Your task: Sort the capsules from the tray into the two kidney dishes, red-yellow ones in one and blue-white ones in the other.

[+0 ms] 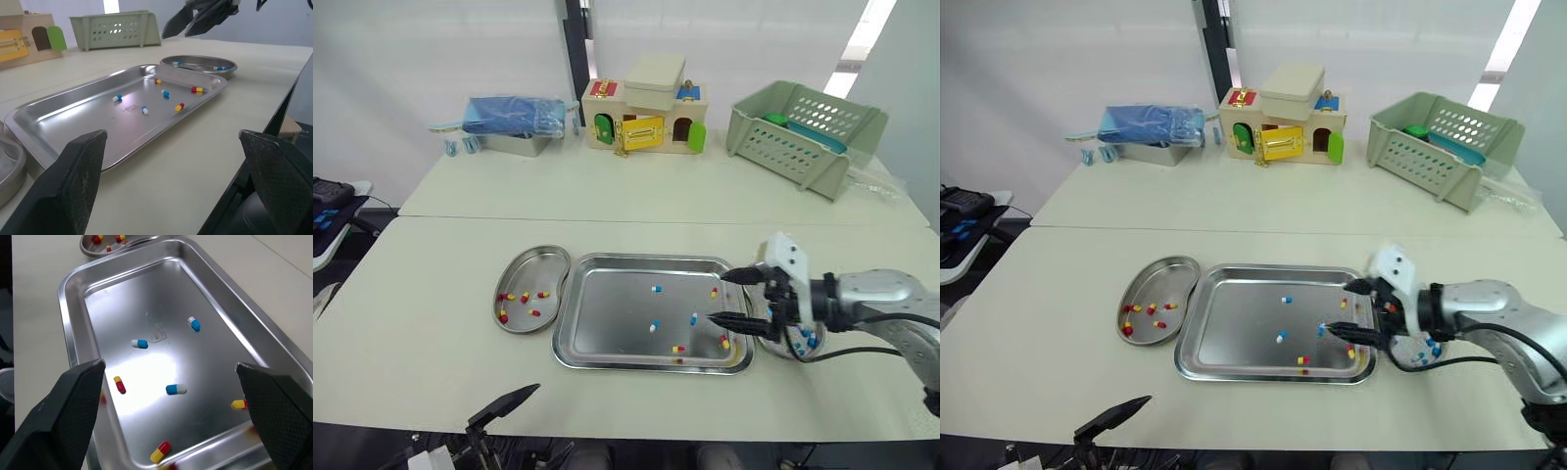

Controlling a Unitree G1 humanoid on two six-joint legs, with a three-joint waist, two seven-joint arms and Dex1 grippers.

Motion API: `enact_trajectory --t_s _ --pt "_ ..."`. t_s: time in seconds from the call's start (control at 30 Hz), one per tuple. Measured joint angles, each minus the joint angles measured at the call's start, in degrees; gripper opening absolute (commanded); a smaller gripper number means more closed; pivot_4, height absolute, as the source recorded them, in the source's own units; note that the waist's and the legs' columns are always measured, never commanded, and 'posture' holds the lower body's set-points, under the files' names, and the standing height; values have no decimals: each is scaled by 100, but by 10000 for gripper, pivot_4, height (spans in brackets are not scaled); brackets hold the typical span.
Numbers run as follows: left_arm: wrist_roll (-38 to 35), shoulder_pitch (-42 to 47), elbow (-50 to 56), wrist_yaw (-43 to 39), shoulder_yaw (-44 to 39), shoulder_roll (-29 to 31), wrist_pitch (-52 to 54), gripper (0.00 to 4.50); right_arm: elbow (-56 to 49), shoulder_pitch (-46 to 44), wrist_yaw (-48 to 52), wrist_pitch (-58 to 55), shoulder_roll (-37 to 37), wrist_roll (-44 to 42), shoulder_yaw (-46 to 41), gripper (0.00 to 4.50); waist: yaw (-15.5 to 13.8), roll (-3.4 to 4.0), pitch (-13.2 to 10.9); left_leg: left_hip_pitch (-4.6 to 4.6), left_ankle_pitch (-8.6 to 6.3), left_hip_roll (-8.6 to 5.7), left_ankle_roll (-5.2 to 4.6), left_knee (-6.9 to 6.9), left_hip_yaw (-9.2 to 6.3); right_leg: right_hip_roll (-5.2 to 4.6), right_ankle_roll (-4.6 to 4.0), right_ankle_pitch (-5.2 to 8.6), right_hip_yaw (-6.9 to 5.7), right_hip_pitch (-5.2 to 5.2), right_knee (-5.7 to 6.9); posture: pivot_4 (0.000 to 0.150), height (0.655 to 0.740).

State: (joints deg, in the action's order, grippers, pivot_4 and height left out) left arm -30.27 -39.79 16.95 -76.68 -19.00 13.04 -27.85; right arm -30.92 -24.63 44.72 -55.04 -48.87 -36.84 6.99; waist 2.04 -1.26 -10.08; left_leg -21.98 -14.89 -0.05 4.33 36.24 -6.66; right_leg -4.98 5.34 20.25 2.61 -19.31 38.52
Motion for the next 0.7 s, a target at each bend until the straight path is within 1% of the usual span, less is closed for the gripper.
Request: enact_trajectory --t_s 0.07,0.17,0.37,0.53,0.7 --pt "-10 -8 -76 216 154 -10 -93 44570 -23 -348 -321 -258 414 213 512 45000 28 1 0 -3 -1 -6 -1 -2 4 -6 2 -1 6 -4 -3 1500 7400" --pt "-10 -24 -103 473 302 -33 -233 44570 47 -600 -666 -476 804 493 975 45000 52 3 0 -10 -1 -13 -2 -2 7 -14 16 -10 10 -5 -23 1500 7400" --pt "-3 -43 -103 907 587 -57 -446 44570 217 -851 -1147 -790 1450 986 1738 45000 101 8 2 -18 -1 -18 -2 -6 9 -19 29 -22 15 -4 -52 1500 7400" --pt "43 -59 -91 1365 815 -54 -519 44570 269 -1034 -1272 -908 1592 1339 2139 45000 130 10 2 -20 -2 -19 -3 -7 12 -19 30 -23 18 -8 -53 1500 7400" --pt "127 -131 -65 1605 1092 -30 -652 44570 381 -1026 -1246 -802 1635 1639 2461 45000 146 10 2 -35 -4 -19 -7 -9 19 -19 31 -23 28 -30 -51 1500 7400"
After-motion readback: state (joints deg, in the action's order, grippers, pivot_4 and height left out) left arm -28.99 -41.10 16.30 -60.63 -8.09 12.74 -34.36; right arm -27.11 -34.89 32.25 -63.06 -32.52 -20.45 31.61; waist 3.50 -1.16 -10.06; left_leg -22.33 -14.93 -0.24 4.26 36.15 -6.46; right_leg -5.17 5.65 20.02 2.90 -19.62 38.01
